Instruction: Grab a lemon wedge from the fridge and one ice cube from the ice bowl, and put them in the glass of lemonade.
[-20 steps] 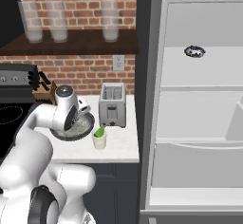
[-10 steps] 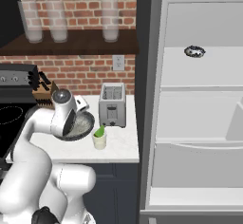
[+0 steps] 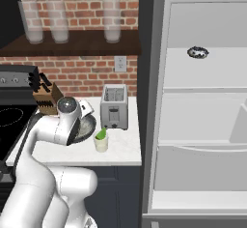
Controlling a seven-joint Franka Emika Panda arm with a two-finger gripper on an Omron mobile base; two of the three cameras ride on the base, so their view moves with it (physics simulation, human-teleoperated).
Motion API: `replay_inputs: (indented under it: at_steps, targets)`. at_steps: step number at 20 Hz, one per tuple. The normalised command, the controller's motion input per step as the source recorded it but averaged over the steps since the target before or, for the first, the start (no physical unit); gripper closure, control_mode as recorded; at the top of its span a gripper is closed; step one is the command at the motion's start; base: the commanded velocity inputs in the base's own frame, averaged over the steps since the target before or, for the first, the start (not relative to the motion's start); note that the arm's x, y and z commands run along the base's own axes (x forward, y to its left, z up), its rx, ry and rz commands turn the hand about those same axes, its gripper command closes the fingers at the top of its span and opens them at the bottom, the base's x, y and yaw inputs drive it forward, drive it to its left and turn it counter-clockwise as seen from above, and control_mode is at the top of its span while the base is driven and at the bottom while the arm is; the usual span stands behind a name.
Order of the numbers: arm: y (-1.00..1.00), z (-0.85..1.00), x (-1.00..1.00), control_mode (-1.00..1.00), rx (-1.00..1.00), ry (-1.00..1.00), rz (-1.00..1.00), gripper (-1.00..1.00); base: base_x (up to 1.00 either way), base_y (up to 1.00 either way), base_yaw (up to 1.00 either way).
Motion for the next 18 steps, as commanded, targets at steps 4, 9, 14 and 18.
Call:
replay_inputs:
  at_steps: [4, 9, 14, 18]
  targets:
    - [-0.18, 0.06, -0.24, -1.0, 0.05, -0.08, 0.0, 1.0, 0.0, 0.0, 0.0]
    - [-0.03, 0.18, -0.28, -1.0, 0.04, -0.11, 0.0, 1.0, 0.0, 0.0, 0.0]
    - [0.0, 0.34, 0.02, -1.0, 0.03, -0.02, 0.0, 1.0, 0.0, 0.0, 0.0]
    - [0.0, 0.95, 0.17, -1.0, -0.12, 0.29, -0.01, 1.0, 0.0, 0.0, 0.0]
